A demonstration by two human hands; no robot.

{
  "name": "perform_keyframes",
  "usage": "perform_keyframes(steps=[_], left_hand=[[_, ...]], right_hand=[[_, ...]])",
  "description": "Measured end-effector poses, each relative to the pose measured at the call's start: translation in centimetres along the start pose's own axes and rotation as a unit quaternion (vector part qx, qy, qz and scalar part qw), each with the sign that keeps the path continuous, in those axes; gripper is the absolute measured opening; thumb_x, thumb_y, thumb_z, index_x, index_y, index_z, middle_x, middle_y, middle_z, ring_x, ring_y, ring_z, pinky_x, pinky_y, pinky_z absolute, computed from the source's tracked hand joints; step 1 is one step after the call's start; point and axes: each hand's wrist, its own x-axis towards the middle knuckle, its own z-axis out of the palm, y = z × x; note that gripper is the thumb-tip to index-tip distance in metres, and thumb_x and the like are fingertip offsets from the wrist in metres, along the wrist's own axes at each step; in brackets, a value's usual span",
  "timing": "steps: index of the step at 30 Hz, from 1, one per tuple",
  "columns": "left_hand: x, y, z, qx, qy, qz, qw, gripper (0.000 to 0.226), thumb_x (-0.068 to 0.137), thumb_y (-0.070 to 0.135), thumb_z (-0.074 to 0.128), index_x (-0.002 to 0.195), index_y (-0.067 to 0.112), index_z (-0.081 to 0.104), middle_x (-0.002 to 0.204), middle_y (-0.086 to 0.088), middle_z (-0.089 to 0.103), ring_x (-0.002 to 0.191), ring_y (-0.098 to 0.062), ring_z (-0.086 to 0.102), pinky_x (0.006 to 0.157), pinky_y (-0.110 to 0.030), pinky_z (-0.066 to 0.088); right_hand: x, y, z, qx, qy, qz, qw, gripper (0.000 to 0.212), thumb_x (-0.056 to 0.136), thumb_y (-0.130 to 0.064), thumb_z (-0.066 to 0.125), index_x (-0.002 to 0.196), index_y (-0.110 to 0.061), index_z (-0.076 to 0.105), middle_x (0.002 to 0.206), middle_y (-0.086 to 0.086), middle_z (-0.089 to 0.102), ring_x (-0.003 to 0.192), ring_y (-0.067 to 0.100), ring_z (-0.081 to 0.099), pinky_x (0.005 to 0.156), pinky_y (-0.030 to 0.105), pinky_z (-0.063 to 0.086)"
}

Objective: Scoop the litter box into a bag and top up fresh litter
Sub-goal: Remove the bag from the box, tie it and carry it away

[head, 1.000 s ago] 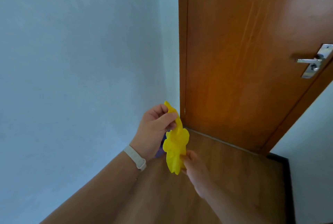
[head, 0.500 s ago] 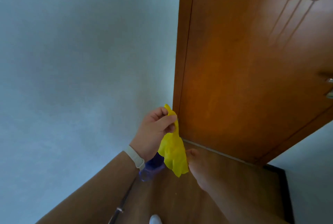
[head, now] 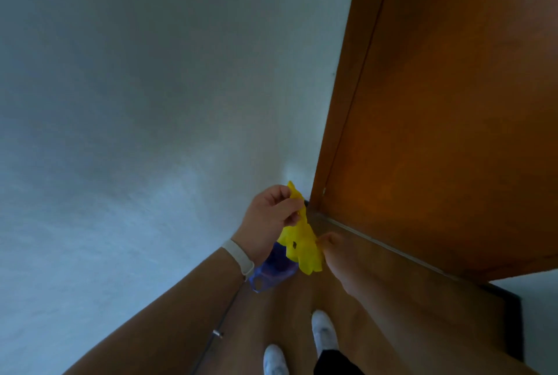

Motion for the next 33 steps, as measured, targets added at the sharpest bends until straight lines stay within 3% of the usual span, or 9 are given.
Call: perform_keyframes(steps=[4,9,14,17,19,22,25,28,33], left_hand=[[5.1,-4.7,-1.3,0.079,0.025,-0.073,0.994,0.027,0.087,-0.006,0.057,0.066,0.009,0.051,0.053,-0.002,0.051,0.052,-0.015,0.047,0.054,-0.025,0.041],[10.5,-13.0,-2.7,0.185,0.041,-0.181,0.965,0.022,0.083,0.007,0.063,0.065,0.015,0.054,0.046,0.007,0.056,0.045,-0.007,0.055,0.052,-0.023,0.044],[15.1,-21.7,-3.9,0.306,0.028,-0.245,0.919,0.007,0.091,0.014,0.058,0.097,0.018,0.057,0.095,-0.009,0.066,0.078,-0.020,0.061,0.065,-0.019,0.046],[16.6,-25.3,-4.4,0.339,0.002,-0.269,0.902,0.018,0.089,0.011,0.061,0.104,0.019,0.060,0.097,-0.005,0.062,0.073,-0.015,0.059,0.058,-0.015,0.046],[16.9,-26.9,-4.7,0.377,-0.005,-0.257,0.890,0.017,0.081,0.013,0.068,0.098,0.011,0.067,0.094,-0.008,0.067,0.082,-0.024,0.063,0.069,-0.030,0.050],[16.3,-27.8,-4.6,0.408,-0.018,-0.248,0.879,0.018,0.075,0.031,0.064,0.087,0.018,0.063,0.101,-0.015,0.068,0.096,-0.034,0.064,0.072,-0.033,0.045],[14.9,-27.5,-4.9,0.436,-0.029,-0.254,0.863,0.052,0.074,0.045,0.061,0.119,0.019,0.061,0.126,-0.013,0.057,0.116,-0.036,0.056,0.092,-0.040,0.047],[13.6,-26.5,-5.3,0.462,-0.014,-0.253,0.850,0.075,0.060,0.064,0.040,0.123,0.028,0.057,0.128,-0.004,0.056,0.119,-0.030,0.054,0.094,-0.042,0.047],[10.8,-20.0,-4.2,0.485,0.039,-0.235,0.841,0.076,0.065,0.059,0.041,0.132,0.026,0.051,0.136,-0.001,0.050,0.123,-0.029,0.050,0.099,-0.043,0.044]], right_hand=[[4.3,0.7,0.1,-0.010,-0.043,0.021,0.999,0.023,0.095,-0.018,0.048,0.095,0.003,0.059,0.080,0.006,0.054,0.074,0.017,0.050,0.069,0.044,0.047],[9.3,3.1,-0.2,-0.114,-0.075,-0.015,0.991,0.014,0.098,-0.024,0.050,0.098,-0.015,0.061,0.086,-0.004,0.060,0.079,0.010,0.057,0.066,0.021,0.042],[14.4,6.4,0.5,-0.283,-0.124,-0.109,0.945,0.035,0.096,-0.036,0.052,0.128,-0.023,0.054,0.125,-0.008,0.055,0.115,0.010,0.053,0.095,0.029,0.045],[16.6,7.4,1.2,-0.352,-0.136,-0.160,0.912,0.042,0.096,-0.038,0.052,0.133,-0.020,0.051,0.133,-0.003,0.049,0.120,0.016,0.050,0.098,0.034,0.044],[17.6,7.7,1.5,-0.389,-0.145,-0.176,0.892,0.041,0.094,-0.041,0.051,0.128,-0.018,0.053,0.131,0.000,0.049,0.117,0.020,0.051,0.095,0.039,0.046],[18.2,7.8,1.6,-0.420,-0.157,-0.191,0.873,0.040,0.093,-0.042,0.052,0.124,-0.016,0.054,0.128,0.004,0.049,0.116,0.023,0.051,0.094,0.042,0.047],[18.3,6.9,1.2,-0.428,-0.162,-0.205,0.865,0.043,0.093,-0.043,0.051,0.127,-0.017,0.052,0.131,0.004,0.047,0.121,0.022,0.047,0.096,0.041,0.045],[17.9,5.4,0.3,-0.438,-0.175,-0.208,0.857,0.046,0.094,-0.044,0.050,0.131,-0.017,0.049,0.134,0.006,0.046,0.124,0.023,0.043,0.097,0.039,0.044],[16.2,2.1,-1.8,-0.457,-0.173,-0.230,0.842,0.049,0.094,-0.045,0.049,0.135,-0.018,0.047,0.136,0.005,0.045,0.128,0.023,0.040,0.103,0.038,0.039]])
